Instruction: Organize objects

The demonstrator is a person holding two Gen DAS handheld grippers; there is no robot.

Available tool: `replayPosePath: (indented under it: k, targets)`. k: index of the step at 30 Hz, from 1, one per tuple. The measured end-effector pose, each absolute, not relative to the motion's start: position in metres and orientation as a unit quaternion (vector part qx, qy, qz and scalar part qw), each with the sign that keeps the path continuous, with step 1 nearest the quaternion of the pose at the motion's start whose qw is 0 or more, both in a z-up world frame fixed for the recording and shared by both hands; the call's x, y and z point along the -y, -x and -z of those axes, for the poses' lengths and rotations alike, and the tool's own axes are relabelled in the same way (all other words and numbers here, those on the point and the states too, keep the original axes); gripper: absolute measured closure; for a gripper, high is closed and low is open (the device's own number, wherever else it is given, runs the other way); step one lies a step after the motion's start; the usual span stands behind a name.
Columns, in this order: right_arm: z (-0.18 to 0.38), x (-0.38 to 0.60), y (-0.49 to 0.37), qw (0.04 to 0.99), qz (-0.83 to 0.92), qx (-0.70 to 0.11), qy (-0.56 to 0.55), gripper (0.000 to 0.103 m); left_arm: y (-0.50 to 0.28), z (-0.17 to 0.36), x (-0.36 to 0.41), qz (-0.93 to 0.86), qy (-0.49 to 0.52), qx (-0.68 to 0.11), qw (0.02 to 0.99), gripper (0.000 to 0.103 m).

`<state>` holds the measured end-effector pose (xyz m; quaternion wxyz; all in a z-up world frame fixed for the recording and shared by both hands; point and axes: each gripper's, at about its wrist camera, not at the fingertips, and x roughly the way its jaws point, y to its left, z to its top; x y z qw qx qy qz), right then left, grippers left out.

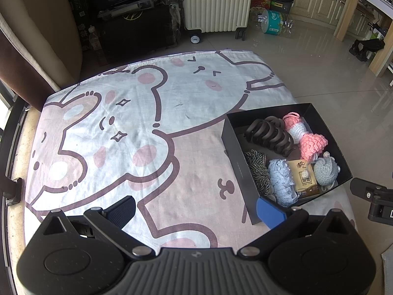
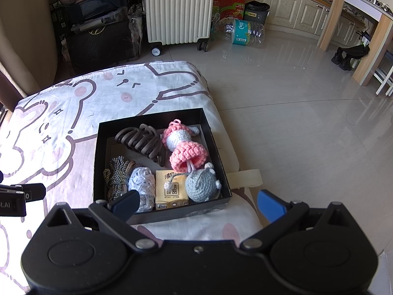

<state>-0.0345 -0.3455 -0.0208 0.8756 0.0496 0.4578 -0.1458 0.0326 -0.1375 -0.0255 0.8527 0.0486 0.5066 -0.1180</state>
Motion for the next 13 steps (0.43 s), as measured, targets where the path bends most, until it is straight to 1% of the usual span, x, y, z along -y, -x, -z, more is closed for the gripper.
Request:
replayPosePath:
  k: [13]
  targets:
    - [0.0220, 0.3448, 0.0376, 0.875, 0.145, -0.459, -0.050, 0.000, -0.0318, 0.0260, 0.1423, 0.122, -0.051, -0.508, 0.851, 0.000]
